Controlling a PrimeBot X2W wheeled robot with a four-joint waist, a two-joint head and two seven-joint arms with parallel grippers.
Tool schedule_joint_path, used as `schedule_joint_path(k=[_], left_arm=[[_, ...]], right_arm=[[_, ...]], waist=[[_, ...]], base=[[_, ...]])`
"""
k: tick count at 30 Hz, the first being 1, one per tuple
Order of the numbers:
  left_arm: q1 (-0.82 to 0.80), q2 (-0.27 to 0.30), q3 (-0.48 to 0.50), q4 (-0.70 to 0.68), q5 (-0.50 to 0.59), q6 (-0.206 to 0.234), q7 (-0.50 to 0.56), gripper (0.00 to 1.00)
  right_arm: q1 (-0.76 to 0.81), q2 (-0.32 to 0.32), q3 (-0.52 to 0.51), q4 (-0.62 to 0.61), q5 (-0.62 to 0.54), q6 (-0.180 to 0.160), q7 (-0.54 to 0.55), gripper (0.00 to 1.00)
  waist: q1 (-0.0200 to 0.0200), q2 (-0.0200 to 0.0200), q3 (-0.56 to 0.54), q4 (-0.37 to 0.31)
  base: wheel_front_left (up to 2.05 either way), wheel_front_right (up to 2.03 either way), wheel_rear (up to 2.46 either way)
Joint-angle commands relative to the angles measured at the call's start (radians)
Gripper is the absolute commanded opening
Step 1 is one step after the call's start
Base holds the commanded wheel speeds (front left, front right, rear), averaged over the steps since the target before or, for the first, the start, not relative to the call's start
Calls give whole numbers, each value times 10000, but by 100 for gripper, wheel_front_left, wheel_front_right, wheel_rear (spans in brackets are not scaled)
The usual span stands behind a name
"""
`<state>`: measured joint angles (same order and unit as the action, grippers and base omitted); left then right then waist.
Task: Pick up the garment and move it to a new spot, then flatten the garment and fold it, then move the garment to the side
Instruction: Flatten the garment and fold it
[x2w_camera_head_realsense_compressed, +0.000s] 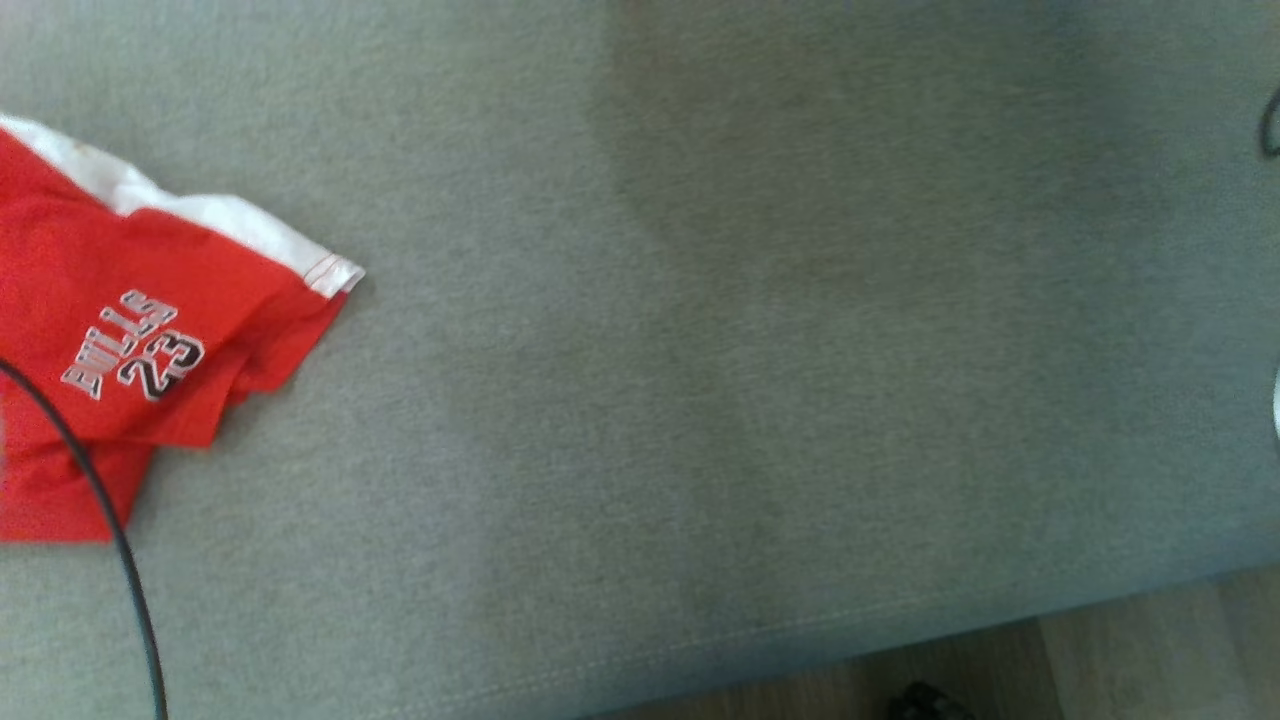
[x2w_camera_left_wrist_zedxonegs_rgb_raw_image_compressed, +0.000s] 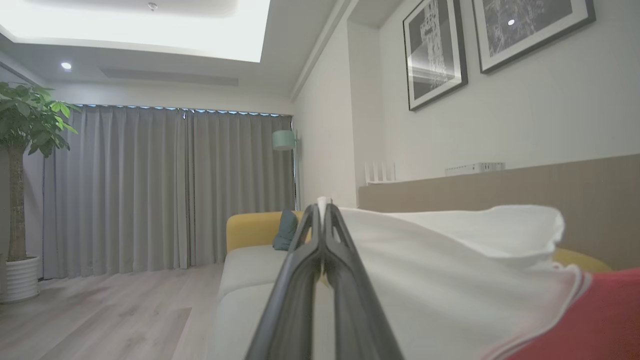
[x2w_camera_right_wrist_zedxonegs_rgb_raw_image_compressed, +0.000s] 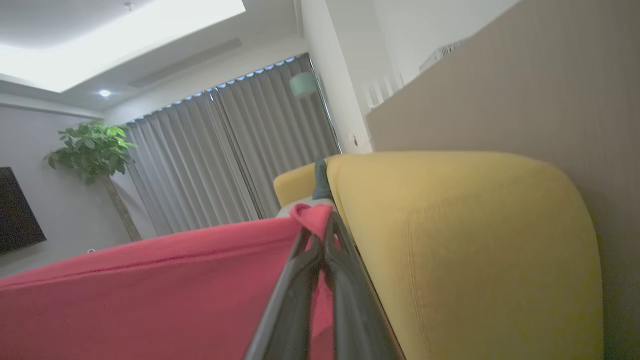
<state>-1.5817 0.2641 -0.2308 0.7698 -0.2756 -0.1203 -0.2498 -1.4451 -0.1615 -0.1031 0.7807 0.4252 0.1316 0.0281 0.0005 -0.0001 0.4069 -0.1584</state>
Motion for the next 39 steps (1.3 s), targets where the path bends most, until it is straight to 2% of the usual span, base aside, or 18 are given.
schedule_joint_path(k=[1,6,10,17,23,34,39], left_arm=[[-145,293,-30,-135,-2,-11,-90,0],[764,-78,-229,-392,-193,-75,-114,0],[2815,-223,-1051,-804,-367,-98,-117,0],[5786,357,-2325,-1256,-792,-101,-119,0],[7872,1084,-3428,-1687,-1078,-102,-119,0],[9591,1912,-5364,-2106,-1762,-103,-120,0],[10030,2296,-5987,-2356,-2223,-103,-120,0]], right_arm=[[-116,216,258,78,97,-9,-214,0],[609,203,941,769,551,-9,-481,0],[1932,103,1813,1278,1353,-9,-484,0],[3991,-458,3533,1752,2056,-9,465,0],[5435,-1332,4973,1567,2846,-9,1731,0],[6922,-2867,6730,781,3657,-9,3184,0],[7428,-3409,7227,460,4066,-9,3790,0]], waist=[[-5,1,270,208],[-5,1,361,410],[-5,1,202,614],[-5,1,-531,777],[-5,1,-1309,912],[-5,1,-2330,1181],[-5,1,-2738,1203]], base=[[0,0,0],[0,0,0],[0,0,0],[0,0,0],[0,0,0],[0,0,0],[0,0,0]])
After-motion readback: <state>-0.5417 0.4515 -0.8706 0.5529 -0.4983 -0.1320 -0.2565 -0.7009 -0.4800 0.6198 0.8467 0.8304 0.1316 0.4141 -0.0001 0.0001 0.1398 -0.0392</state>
